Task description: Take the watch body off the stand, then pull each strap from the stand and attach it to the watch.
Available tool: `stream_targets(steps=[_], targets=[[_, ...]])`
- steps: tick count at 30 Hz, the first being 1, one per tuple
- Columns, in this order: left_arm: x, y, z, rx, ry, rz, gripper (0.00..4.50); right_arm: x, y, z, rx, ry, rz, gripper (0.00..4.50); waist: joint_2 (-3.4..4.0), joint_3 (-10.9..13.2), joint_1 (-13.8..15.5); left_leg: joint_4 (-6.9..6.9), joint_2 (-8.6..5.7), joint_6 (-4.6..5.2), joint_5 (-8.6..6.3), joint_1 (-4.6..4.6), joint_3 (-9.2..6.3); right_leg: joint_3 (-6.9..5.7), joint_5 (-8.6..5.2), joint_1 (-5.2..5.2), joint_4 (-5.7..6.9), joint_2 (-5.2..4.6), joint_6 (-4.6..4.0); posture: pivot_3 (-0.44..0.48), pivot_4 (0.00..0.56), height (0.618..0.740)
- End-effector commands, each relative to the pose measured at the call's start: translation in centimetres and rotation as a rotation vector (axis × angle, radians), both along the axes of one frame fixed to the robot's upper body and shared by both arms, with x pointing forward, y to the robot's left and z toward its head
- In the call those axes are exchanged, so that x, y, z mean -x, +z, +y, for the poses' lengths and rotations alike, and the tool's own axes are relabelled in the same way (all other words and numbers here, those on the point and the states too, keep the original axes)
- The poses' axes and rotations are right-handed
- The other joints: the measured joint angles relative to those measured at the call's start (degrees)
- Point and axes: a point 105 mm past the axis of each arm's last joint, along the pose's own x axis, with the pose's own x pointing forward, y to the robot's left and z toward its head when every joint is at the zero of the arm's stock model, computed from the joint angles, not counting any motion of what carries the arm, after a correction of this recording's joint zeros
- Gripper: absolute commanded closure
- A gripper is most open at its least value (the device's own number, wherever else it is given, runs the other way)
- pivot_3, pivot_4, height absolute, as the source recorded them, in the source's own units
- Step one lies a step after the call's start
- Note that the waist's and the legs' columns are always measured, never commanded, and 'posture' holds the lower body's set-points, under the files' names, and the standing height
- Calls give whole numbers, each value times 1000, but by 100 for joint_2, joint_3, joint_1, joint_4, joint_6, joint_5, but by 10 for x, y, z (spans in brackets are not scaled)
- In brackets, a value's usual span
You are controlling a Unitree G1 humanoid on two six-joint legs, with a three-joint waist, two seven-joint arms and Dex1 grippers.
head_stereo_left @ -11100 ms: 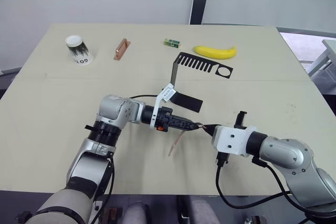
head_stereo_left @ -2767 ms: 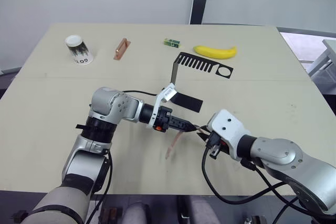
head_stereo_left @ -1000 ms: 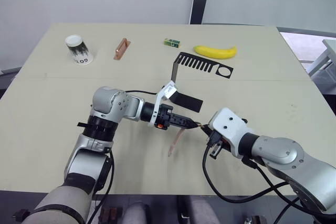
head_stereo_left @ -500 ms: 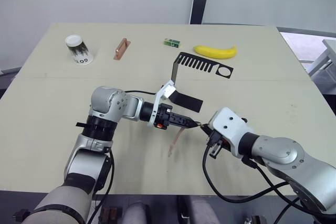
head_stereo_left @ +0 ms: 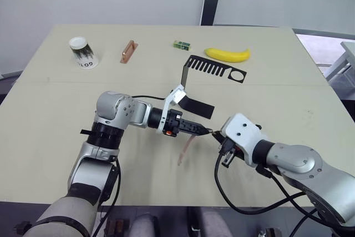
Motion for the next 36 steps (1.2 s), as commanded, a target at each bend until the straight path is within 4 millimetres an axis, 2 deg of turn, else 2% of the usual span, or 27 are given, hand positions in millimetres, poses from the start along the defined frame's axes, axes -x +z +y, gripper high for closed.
stream_targets(steps=[1, 4, 5, 6, 9, 13, 20, 24, 28, 36], targets=[[4, 14, 1, 29, -43, -94, 2902, 23, 25, 1, -19, 133, -61, 2618, 0, 0, 2, -1, 0, 0, 0, -2, 0, -1, 0, 0, -2, 0, 0, 0, 150, 740], [7, 16, 5, 29, -65, -129, 2902, 33, 38, -14, -72, 160, -42, 1143, -1, 1, 3, -6, 0, 0, 0, -2, -2, -2, 0, 0, -7, 0, 1, 0, 150, 740], [8, 17, 7, 32, -77, -154, 2902, 38, 44, -20, -112, 182, -25, 484, -1, 1, 1, -6, 0, 0, 0, -1, -1, -2, 1, 1, -7, 0, 1, 0, 150, 740], [10, 18, 9, 34, -93, -182, 2902, 43, 49, -26, -148, 199, -8, 119, -1, 1, 5, -7, 0, 0, 0, -1, -1, -2, 0, 1, -7, 0, 1, 0, 150, 740], [16, 18, 13, 38, -159, -334, 2902, 51, 59, -44, -223, 205, 36, 49, -1, 2, -7, -10, 1, 0, 0, 2, -1, -1, 1, 3, -7, 1, 1, 0, 150, 740], [27, 13, 19, 41, -278, -578, 2902, 59, 60, -63, -230, 214, 104, 49, -1, 2, -3, -12, 0, 0, 0, 7, -1, 2, 0, 10, -12, 1, 1, 0, 150, 740], [41, 5, 27, 85, -429, -961, 2902, 65, 56, -67, -213, 258, 147, 49, -2, 2, 6, -11, 0, 2, -1, 4, -3, 4, 1, 12, -12, 1, 2, 0, 150, 740], [46, -7, 34, 54, -478, -1050, 2902, 65, 50, -67, -186, 262, 139, 49, -2, 2, 3, -13, 0, 4, -2, 6, -2, 5, 1, 12, -14, 2, 3, 0, 150, 740], [41, -8, 34, 38, -451, -1112, 2902, 65, 49, -66, -187, 269, 133, 49, -3, 3, 8, -11, -1, 7, -3, 4, -2, 7, 2, 13, -15, 2, 6, 0, 150, 740], [39, -10, 33, -3, -399, -1060, 2902, 67, 47, -63, -184, 288, 125, 49, -3, 3, -1, -11, 0, 7, -4, 6, -2, 7, 2, 13, -13, 3, 7, 0, 150, 740]])
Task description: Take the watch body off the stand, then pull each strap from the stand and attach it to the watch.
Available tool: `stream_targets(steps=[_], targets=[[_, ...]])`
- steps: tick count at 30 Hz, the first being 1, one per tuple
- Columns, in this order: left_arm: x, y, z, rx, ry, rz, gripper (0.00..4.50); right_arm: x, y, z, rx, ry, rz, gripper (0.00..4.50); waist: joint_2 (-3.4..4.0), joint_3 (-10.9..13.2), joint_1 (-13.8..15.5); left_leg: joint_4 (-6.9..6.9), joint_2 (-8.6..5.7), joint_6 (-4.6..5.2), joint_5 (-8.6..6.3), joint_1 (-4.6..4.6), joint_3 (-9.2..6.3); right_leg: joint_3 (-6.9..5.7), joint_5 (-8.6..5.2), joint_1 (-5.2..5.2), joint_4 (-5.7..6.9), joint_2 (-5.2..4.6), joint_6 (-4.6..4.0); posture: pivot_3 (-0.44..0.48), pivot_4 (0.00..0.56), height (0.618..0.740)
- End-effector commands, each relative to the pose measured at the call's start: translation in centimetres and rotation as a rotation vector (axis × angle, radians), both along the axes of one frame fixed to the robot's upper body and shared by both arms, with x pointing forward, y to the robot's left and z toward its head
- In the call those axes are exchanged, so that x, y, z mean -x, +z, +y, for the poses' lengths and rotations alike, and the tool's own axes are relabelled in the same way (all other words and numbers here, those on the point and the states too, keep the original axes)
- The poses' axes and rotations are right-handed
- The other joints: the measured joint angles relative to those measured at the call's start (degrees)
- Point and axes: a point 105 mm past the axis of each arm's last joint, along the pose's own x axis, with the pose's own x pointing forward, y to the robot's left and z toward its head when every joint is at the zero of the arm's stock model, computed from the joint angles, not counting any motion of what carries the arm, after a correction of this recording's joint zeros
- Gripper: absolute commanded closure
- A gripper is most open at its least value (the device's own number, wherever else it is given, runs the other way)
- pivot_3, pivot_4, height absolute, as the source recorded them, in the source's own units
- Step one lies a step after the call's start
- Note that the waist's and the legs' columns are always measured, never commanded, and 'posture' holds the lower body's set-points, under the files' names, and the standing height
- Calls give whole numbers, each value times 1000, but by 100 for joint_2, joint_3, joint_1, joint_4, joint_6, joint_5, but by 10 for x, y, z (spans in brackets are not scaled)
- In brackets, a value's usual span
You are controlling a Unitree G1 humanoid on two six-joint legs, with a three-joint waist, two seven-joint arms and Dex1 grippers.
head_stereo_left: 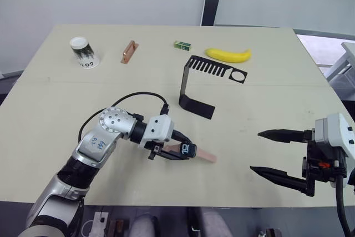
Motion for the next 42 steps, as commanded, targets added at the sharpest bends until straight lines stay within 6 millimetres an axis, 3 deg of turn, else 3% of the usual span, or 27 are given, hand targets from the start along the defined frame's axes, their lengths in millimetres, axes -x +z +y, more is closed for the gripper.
stream_targets(steps=[1, 6, 14, 21, 23, 26, 27, 28, 34, 36, 39, 42], targets=[[3, 7, -4, 13, 10, -12, 2902, 3, 3, 3, 19, 28, -28, 49, 0, 0, 3, 0, 0, 0, 0, 0, 0, 0, 0, 0, 0, 0, 0, 0, 150, 740], [-6, 2, -9, 7, 88, -12, 2902, 4, 0, 7, 18, 49, -20, 49, 0, 0, 9, 0, 0, 0, 0, 0, 0, 0, 0, 0, 0, 0, 0, 0, 150, 740], [-4, -40, -17, -118, 130, 22, 2902, 7, -13, 13, 30, 72, 4, 49, 0, 0, -2, 0, 0, 0, 0, 2, 1, 2, 0, 1, 0, 1, 0, 0, 150, 740], [-7, -52, -19, -155, 168, 64, 2902, 3, -23, 13, 45, 70, 2, 49, 0, 0, 9, 3, 0, 2, -1, 2, 1, 2, 0, 2, 1, 1, 0, 0, 150, 740], [-5, -52, -16, -157, 171, 119, 1813, 1, -25, 11, 46, 61, 1, 0, 0, 0, 8, 3, 0, 1, -1, 3, 1, 2, 0, 2, 1, 1, 0, 0, 150, 740], [-7, -39, -8, -107, 198, 173, 531, 1, -27, 8, 44, 51, 10, 0, -1, 0, 5, 3, 0, 1, -1, 3, 1, 3, 0, 2, 2, 1, 0, 0, 150, 740], [-7, -29, -2, -77, 201, 188, 61, 1, -27, 5, 44, 46, 15, 0, -1, 0, 1, 4, 0, 1, -1, 2, 1, 2, 0, 2, 2, 1, 0, 0, 150, 740], [-6, -20, 5, -44, 194, 200, 61, 1, -27, 2, 44, 40, 18, 0, -1, 0, -3, 5, 1, 1, -1, 2, 1, 2, 0, 2, 4, 1, 0, 0, 150, 740], [7, 32, 93, -36, 195, 241, 61, 4, -15, -28, 41, -21, 40, 0, 0, 1, -8, 4, 6, -1, 1, 8, 3, -1, -3, 0, 10, 1, -6, 0, 150, 740], [6, 41, 126, -72, 277, 236, 61, 8, -11, -39, 39, -38, 58, 0, -1, 1, 2, 4, 4, -1, 0, 9, 3, -3, -4, 1, 7, 0, -6, 0, 150, 740], [-3, 47, 159, -95, 399, 198, 61, 9, -8, -53, 47, -68, 62, 0, -1, 1, 14, 3, 3, 2, -2, 8, 3, -6, -4, 3, 0, -1, -5, 0, 150, 740], [-2, 50, 179, -117, 445, 175, 61, 6, -5, -65, 69, -101, 39, 0, -5, 3, 13, 4, -1, 9, -5, 7, 4, -7, -3, 4, -1, -3, -4, 0, 150, 740]])
